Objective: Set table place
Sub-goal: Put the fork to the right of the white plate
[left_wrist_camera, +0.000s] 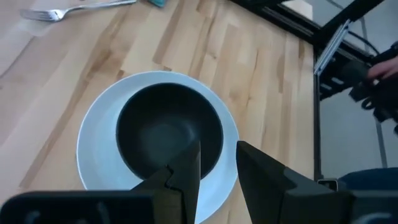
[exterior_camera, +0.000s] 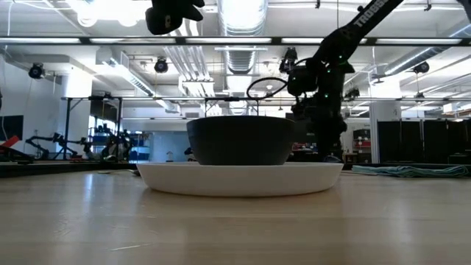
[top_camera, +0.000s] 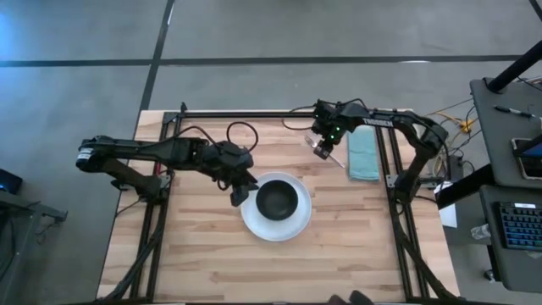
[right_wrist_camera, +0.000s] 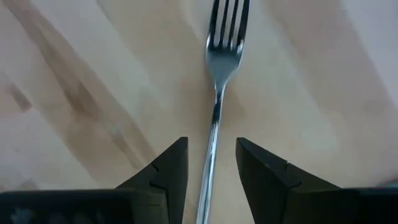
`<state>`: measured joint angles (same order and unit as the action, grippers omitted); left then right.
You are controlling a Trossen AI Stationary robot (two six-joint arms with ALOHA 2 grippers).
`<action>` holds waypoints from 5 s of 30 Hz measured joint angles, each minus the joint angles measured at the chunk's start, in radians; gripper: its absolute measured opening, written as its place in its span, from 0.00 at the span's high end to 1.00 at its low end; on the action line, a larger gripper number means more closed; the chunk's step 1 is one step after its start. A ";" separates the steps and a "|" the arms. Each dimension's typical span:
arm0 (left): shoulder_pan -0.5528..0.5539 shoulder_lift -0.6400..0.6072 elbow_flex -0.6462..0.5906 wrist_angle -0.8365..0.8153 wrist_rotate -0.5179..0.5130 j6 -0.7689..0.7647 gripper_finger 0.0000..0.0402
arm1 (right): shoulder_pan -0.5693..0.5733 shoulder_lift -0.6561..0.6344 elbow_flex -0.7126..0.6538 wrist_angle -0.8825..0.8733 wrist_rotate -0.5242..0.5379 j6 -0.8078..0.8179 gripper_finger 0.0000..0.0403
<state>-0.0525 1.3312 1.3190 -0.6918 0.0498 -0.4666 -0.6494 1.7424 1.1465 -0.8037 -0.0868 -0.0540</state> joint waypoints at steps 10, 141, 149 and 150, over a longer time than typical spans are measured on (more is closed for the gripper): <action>0.000 0.000 0.000 0.008 -0.003 -0.078 0.78 | -0.008 0.195 0.195 -0.144 0.001 0.004 0.68; 0.106 -0.087 -0.086 -0.080 -0.015 0.105 0.78 | 0.887 -0.224 -0.381 0.367 -0.005 1.370 0.95; 0.106 -0.087 -0.086 -0.086 -0.014 0.105 0.78 | 0.902 -0.187 -0.382 0.426 -0.004 1.402 0.98; 0.106 -0.087 -0.086 -0.086 -0.014 0.105 0.78 | 0.902 -0.188 -0.382 0.428 0.001 1.404 0.98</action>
<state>0.0532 1.2440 1.2331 -0.7776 0.0353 -0.3618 0.2531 1.5547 0.7647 -0.3753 -0.0861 1.3501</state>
